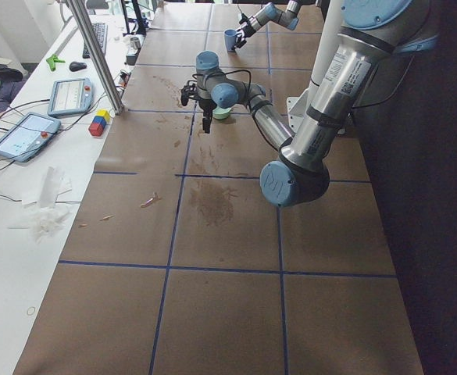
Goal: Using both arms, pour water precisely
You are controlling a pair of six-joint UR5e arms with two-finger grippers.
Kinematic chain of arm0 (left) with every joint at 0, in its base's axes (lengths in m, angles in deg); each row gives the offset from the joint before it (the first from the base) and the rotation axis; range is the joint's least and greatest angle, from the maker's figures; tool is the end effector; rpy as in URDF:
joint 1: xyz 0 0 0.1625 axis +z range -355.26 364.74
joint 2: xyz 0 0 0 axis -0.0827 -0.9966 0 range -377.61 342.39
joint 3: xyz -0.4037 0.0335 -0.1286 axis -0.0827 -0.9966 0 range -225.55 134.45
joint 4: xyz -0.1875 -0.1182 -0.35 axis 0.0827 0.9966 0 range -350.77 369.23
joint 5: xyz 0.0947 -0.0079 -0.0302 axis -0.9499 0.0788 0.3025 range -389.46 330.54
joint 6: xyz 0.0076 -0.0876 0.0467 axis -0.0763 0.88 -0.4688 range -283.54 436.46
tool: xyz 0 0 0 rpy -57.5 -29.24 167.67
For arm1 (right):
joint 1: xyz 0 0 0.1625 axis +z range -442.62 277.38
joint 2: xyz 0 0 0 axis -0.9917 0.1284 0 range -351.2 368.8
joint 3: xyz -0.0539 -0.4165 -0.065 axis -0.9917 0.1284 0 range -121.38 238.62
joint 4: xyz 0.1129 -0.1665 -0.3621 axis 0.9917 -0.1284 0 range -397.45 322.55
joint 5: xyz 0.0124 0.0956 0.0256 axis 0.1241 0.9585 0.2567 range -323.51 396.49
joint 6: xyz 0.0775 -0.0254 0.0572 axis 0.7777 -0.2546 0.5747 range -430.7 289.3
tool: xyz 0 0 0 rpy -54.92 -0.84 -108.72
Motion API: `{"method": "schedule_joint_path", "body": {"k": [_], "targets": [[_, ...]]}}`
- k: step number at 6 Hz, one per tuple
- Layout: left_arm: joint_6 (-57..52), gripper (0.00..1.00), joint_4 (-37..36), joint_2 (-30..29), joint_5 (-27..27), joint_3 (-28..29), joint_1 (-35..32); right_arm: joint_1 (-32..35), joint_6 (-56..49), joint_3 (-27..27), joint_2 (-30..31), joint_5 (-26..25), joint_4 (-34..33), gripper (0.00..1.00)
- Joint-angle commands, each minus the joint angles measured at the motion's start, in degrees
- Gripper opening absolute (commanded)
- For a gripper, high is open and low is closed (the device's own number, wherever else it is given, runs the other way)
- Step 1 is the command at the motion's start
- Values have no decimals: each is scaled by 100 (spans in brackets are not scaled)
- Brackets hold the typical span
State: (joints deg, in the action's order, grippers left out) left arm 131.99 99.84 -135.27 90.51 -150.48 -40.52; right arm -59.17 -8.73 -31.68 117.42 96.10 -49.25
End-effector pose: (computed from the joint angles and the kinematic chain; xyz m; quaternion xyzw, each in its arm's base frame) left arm 0.3754 -0.4977 0.2681 0.0434 0.4271 0.0102 0.9031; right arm -0.2580 -0.3122 0.6454 0.4138 -0.3352 0.0972 0.8408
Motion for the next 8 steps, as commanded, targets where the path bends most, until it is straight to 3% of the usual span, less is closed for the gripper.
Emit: {"method": "schedule_joint_path", "body": {"k": [1, 8], "targets": [[1, 100, 0, 6, 0, 8, 0, 19, 0, 3, -16, -11, 2, 100], [1, 100, 0, 6, 0, -1, 9, 28, 0, 109, -16, -55, 11, 100]]}}
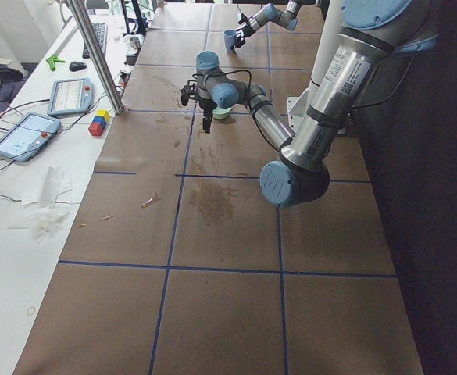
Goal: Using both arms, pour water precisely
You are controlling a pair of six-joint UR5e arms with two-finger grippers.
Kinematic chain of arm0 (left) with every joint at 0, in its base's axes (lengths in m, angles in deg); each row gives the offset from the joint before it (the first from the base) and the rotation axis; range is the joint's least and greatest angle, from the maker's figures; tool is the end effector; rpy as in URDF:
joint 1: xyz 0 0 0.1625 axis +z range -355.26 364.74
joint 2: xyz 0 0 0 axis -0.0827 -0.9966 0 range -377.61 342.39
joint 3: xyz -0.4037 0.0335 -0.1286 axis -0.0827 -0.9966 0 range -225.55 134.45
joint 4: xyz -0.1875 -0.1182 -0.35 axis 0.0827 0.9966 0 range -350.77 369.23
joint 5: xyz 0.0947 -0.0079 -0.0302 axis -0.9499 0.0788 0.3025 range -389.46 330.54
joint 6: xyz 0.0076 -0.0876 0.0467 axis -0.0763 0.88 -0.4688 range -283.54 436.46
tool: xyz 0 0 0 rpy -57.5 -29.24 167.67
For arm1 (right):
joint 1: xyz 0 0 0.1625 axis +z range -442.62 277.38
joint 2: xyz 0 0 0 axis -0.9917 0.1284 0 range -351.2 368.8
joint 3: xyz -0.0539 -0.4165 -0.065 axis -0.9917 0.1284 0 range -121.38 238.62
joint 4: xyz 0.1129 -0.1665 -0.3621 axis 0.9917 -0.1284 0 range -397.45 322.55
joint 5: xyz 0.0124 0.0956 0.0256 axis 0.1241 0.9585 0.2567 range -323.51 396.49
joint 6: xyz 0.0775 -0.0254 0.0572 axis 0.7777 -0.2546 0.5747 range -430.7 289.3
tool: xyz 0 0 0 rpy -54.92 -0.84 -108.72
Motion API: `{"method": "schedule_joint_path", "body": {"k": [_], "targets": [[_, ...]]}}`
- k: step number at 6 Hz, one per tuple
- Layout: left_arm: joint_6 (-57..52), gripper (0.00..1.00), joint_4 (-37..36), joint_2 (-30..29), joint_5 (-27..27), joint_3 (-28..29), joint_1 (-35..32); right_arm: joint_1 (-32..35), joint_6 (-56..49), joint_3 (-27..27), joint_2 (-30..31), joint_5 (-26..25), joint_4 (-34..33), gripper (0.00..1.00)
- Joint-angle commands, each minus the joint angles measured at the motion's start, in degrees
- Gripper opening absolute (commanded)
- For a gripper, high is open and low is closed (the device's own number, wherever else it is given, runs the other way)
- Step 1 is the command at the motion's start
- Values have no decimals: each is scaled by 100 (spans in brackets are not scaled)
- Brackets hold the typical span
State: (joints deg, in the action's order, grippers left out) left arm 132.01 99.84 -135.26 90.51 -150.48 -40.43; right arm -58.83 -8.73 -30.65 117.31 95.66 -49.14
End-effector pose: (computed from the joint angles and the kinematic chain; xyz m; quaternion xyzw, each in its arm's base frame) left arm 0.3762 -0.4971 0.2682 0.0429 0.4270 0.0108 0.9032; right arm -0.2550 -0.3139 0.6532 0.4157 -0.3264 0.0999 0.8430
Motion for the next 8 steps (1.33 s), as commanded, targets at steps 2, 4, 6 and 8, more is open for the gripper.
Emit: {"method": "schedule_joint_path", "body": {"k": [2, 4, 6, 8], "targets": [[0, 100, 0, -4, 0, -1, 0, -6, -1, -3, -15, -177, 0, 20], [0, 100, 0, -4, 0, -1, 0, 81, -114, -238, -15, -336, 0, 2], [0, 100, 0, -4, 0, -19, 0, 222, -614, -722, -32, -336, -26, 0], [9, 100, 0, -4, 0, -62, 0, 389, -1763, -986, -469, -336, -113, 2]]}}
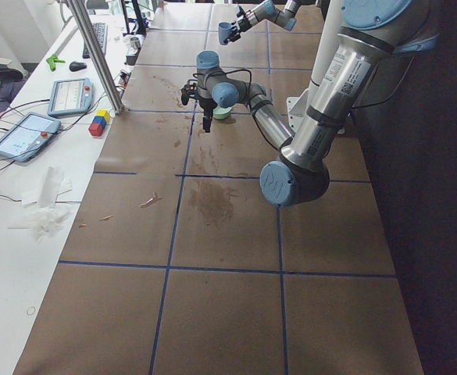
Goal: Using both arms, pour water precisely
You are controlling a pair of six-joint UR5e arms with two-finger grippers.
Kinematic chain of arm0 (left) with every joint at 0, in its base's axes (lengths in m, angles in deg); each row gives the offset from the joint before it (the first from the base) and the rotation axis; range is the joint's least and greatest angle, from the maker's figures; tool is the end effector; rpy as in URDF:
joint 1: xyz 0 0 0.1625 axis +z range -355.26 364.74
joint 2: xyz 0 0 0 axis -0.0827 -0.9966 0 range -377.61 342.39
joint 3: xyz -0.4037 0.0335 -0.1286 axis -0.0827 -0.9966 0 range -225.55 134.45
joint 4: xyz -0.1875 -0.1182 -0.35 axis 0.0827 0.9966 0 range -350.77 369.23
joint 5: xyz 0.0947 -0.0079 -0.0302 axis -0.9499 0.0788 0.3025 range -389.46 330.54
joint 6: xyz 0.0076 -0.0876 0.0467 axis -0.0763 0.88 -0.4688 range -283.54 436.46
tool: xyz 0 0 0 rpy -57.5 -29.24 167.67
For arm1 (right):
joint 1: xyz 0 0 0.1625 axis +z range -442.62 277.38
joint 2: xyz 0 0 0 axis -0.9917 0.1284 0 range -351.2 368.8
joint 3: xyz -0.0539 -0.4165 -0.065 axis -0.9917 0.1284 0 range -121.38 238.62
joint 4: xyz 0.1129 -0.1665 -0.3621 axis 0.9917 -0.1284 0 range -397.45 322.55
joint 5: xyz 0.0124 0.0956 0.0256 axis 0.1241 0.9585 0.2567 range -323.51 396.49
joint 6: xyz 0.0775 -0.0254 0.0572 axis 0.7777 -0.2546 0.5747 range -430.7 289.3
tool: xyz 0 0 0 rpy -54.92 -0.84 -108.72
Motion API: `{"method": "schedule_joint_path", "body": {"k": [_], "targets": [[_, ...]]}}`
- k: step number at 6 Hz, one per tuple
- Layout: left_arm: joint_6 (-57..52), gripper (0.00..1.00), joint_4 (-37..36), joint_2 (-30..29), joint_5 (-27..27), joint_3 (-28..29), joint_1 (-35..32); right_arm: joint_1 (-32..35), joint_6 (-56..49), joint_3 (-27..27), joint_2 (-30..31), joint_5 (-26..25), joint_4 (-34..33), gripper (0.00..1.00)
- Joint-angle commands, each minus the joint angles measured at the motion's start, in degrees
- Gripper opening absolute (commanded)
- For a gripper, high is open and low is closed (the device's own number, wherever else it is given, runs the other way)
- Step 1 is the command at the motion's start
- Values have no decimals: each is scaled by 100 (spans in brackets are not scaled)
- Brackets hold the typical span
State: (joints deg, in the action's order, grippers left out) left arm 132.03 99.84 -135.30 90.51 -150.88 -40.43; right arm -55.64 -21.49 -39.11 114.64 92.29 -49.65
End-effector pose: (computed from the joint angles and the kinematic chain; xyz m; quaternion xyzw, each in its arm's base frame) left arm 0.3749 -0.4958 0.2648 0.0453 0.4295 0.0117 0.9019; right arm -0.2564 -0.3430 0.5618 0.5048 -0.3188 0.0724 0.7989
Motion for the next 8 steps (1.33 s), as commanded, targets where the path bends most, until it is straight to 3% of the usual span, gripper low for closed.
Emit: {"method": "schedule_joint_path", "body": {"k": [1, 6, 8], "targets": [[6, 100, 0, 0, 0, -49, 0, 70, -517, -150, -378, 27, -359, 2], [-11, 100, -9, 53, 9, -76, 0, 44, -877, -283, -2477, 247, -3011, 0], [-2, 100, 0, 53, 9, -76, 0, -61, -860, -291, -3574, 151, -4678, 0]]}}
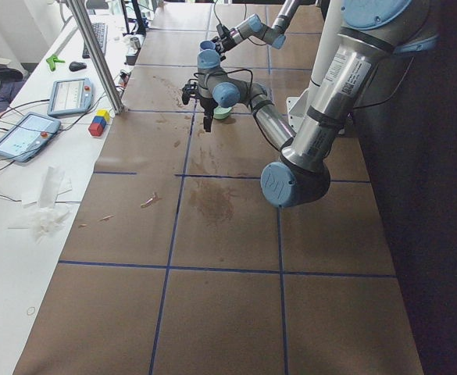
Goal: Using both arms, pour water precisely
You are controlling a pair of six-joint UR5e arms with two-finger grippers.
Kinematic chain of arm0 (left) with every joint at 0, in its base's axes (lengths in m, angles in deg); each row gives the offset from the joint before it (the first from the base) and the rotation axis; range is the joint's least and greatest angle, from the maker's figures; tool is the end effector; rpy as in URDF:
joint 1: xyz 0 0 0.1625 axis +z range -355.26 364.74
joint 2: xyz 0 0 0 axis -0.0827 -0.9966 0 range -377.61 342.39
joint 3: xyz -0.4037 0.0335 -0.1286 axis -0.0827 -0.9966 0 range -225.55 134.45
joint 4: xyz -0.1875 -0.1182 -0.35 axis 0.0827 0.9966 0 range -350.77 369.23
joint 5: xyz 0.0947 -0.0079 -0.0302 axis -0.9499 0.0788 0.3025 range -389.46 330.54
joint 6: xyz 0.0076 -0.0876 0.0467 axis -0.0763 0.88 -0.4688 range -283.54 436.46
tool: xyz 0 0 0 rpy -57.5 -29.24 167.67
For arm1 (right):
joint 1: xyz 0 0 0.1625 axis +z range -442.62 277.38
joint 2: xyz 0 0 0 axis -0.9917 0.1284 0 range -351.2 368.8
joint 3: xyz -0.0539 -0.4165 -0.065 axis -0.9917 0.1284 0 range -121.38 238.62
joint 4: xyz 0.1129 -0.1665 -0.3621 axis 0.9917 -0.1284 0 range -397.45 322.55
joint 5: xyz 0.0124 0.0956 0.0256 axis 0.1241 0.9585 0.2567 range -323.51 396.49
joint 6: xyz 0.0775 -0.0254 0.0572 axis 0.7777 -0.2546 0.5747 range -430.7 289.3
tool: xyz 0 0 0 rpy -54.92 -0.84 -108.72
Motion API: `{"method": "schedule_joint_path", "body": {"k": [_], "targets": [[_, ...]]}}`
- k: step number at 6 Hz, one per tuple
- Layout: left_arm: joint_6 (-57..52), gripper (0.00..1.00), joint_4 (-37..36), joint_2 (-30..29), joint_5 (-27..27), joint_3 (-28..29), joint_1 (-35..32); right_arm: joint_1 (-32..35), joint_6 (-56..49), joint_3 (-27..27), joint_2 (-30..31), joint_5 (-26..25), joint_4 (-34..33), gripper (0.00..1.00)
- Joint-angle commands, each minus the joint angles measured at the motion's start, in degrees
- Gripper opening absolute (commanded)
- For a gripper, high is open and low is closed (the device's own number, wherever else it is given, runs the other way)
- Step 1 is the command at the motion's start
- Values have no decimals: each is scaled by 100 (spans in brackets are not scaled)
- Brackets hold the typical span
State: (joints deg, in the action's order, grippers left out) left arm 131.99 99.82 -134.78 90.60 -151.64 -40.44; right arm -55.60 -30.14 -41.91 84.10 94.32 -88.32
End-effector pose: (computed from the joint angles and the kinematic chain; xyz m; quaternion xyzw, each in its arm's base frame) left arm 0.3717 -0.4924 0.2649 0.0462 0.4310 0.0127 0.9011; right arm -0.4336 -0.4304 0.3531 0.5009 -0.2568 -0.0134 0.8264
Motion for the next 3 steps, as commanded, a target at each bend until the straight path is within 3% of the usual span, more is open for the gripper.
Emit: {"method": "schedule_joint_path", "body": {"k": [1, 3], "targets": [[2, 100, -7, 1, 0, 0, 1, -388, -13, -2, -856, -393, -1515, 0], [2, 100, 2, -8, 9, 0, 1, -820, -13, 24, -1350, -1009, -2921, 0]]}}
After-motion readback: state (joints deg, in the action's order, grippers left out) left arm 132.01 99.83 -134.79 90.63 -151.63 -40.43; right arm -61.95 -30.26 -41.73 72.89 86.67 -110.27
